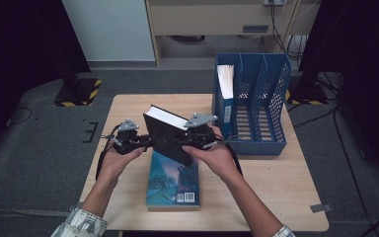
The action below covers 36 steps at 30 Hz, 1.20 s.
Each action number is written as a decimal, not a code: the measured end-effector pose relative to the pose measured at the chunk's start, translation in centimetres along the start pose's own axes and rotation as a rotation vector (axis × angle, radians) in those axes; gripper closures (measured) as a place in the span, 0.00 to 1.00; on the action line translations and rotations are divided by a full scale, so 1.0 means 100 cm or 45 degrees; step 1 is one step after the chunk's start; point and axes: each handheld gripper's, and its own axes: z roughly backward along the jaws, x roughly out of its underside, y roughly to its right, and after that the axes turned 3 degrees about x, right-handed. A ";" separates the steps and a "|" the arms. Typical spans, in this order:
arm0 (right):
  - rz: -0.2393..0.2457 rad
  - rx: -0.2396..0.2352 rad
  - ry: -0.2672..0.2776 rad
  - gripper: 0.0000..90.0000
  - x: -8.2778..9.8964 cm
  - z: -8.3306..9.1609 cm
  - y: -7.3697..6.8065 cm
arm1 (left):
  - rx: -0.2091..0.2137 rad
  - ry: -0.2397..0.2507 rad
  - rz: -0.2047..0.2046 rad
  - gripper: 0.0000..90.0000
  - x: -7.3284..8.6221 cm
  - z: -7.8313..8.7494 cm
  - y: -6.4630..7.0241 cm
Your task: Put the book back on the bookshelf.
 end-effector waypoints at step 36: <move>-0.068 -0.010 0.050 0.53 -0.014 -0.008 -0.005 | -0.298 -0.073 0.068 0.20 0.086 0.010 -0.025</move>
